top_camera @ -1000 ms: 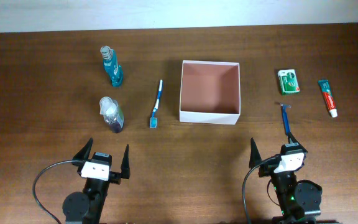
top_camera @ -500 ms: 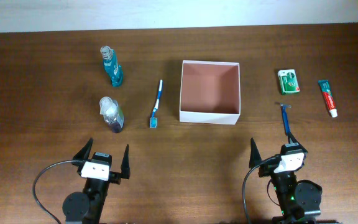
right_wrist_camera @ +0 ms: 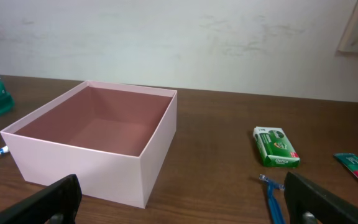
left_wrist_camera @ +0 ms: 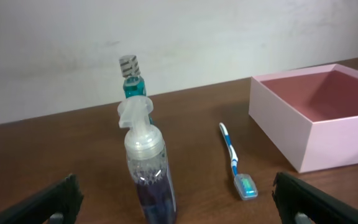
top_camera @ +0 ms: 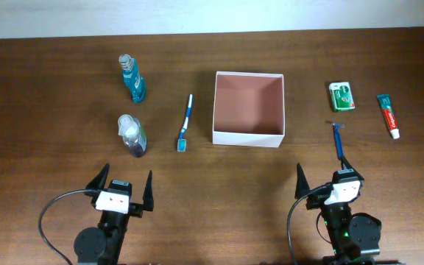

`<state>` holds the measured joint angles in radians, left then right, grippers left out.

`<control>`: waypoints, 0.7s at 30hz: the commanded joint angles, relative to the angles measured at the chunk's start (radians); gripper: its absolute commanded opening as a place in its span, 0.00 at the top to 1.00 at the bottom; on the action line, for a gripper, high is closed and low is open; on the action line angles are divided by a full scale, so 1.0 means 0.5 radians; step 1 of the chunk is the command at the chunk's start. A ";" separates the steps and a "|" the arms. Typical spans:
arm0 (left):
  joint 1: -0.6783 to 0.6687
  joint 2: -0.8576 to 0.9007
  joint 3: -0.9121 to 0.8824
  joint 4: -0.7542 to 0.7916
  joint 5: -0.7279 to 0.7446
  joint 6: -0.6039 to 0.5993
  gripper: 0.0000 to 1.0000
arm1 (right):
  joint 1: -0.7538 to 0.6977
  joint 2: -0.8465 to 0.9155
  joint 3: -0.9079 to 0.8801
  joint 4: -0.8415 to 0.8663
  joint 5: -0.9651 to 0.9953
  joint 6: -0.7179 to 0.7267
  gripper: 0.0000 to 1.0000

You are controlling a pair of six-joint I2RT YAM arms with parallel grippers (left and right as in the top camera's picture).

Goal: Pack container
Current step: 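Open the left gripper and raise it from rest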

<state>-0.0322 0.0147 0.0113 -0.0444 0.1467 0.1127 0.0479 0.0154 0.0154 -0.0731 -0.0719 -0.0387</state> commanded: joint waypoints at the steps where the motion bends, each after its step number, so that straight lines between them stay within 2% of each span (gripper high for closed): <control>1: 0.009 -0.019 -0.004 0.057 0.023 0.019 0.00 | 0.011 -0.024 -0.020 0.006 -0.018 -0.012 0.01; 5: 0.009 -0.019 -0.004 0.307 -0.029 0.018 0.00 | 0.011 -0.024 -0.020 0.006 -0.018 -0.012 0.01; 8: 0.009 -0.019 -0.002 0.612 0.095 0.018 0.00 | 0.011 -0.024 -0.020 0.006 -0.018 -0.012 0.01; 11: 0.009 -0.019 0.015 0.738 0.112 0.019 0.00 | 0.011 -0.024 -0.020 0.006 -0.018 -0.012 0.01; 16: 0.009 0.017 0.158 0.645 0.111 0.035 0.00 | 0.011 -0.024 -0.020 0.006 -0.018 -0.012 0.01; 21: 0.009 0.285 0.639 0.273 -0.027 0.036 0.00 | 0.011 -0.024 -0.020 0.006 -0.018 -0.012 0.01</control>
<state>-0.0319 0.0914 0.1890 0.1318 0.1726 0.1135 0.0479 0.0147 0.0147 -0.0723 -0.0723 -0.0380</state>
